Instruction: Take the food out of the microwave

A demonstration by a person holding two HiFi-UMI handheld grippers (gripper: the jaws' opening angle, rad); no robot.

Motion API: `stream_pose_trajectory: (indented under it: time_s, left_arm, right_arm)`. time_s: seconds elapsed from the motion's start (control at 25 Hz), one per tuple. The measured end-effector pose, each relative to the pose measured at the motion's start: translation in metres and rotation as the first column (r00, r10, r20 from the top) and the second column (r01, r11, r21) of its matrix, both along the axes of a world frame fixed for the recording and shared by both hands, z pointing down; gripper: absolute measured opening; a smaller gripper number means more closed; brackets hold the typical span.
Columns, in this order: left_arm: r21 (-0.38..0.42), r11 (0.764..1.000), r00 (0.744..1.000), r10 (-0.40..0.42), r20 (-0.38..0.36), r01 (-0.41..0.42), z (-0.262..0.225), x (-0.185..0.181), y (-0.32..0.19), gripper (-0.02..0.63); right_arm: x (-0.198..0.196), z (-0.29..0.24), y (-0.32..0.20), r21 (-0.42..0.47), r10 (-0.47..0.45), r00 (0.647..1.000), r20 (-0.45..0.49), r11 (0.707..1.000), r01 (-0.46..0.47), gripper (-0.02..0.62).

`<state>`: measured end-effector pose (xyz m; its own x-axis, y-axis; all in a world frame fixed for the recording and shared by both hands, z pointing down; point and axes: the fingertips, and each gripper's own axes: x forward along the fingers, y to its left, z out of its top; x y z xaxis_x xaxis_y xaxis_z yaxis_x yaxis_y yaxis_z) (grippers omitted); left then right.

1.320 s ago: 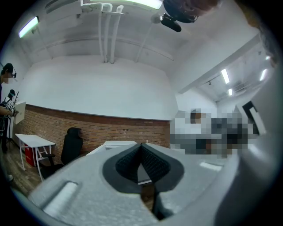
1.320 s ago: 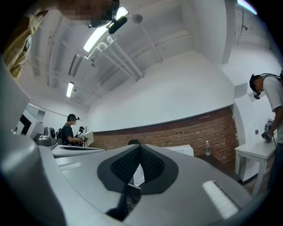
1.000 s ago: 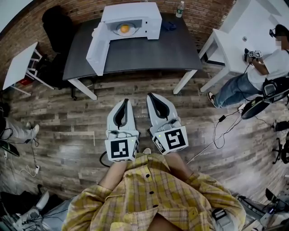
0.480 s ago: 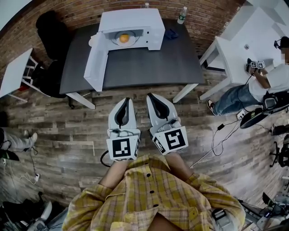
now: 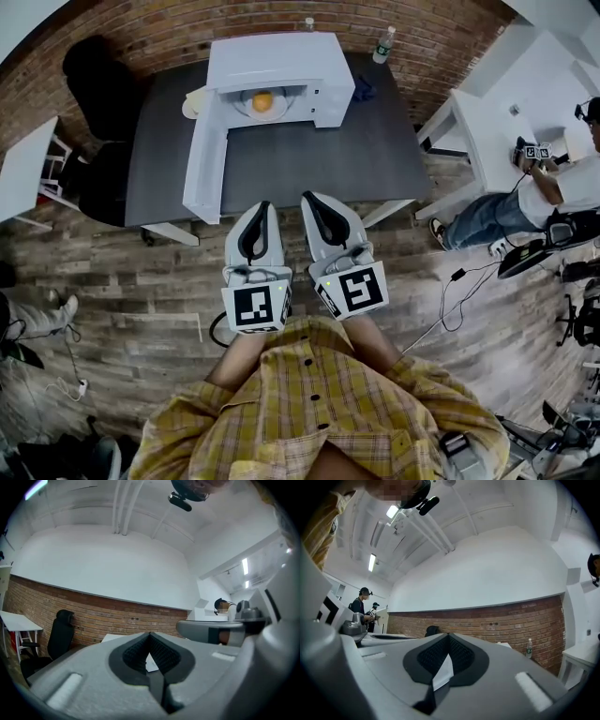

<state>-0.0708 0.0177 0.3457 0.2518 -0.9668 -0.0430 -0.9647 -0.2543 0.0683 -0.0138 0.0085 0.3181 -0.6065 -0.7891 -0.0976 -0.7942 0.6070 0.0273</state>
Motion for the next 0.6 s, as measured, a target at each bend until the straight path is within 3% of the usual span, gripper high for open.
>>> stream_pose_trajectory:
  time_s: [0.6]
  left_arm:
    - [-0.033, 0.998, 0.999, 0.049, 0.015, -0.049, 0.010, -0.039, -0.098, 0.000]
  right_arm:
    - [-0.034, 0.001, -0.100, -0.049, 0.068, 0.998, -0.001, 0.996, -0.068, 0.003]
